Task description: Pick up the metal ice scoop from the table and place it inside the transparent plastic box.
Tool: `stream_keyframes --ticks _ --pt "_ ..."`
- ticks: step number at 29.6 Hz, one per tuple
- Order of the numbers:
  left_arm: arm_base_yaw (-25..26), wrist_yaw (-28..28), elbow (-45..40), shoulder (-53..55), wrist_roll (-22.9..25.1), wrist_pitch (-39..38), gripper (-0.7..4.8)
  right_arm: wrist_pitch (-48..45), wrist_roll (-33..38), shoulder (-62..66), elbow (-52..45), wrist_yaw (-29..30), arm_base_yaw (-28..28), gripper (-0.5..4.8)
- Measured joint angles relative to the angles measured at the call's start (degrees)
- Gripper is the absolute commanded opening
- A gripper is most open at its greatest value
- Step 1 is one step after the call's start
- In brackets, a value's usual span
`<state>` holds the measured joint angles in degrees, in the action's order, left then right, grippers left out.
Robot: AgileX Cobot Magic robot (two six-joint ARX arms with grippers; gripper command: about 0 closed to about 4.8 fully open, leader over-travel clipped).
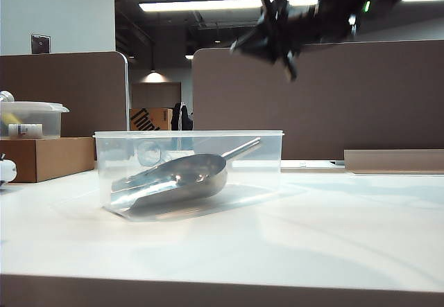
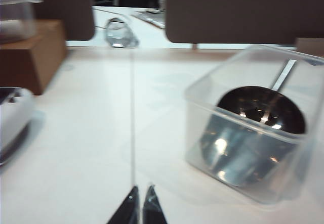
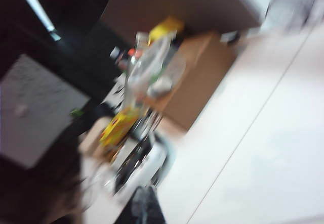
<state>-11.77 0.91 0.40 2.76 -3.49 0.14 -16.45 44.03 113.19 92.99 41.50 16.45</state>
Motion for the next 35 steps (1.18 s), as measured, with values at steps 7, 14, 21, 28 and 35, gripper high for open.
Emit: stream_keyframes --ticks 7,14,21,28,35 --pt "8.2 0.0 0.0 -0.7 0.0 -0.2 0.21 16.3 -22.6 -19.7 0.1 -23.5 0.5 -0.09" --pt "10.7 0.1 0.0 -2.6 0.0 -0.1 0.21 21.4 -30.9 -33.0 0.1 -29.8 1.1 -0.09" --pt "10.7 0.2 0.0 -2.6 0.0 0.0 0.21 25.6 -39.5 -42.0 -4.5 -40.8 6.5 -0.09" --pt "10.7 0.2 0.0 -2.6 0.0 0.0 0.21 26.7 -38.4 -47.5 -14.1 -42.9 6.3 -0.09" --pt "10.7 0.2 0.0 -2.6 0.0 0.0 0.21 27.0 -38.3 -51.2 -17.8 -42.9 6.3 -0.08"
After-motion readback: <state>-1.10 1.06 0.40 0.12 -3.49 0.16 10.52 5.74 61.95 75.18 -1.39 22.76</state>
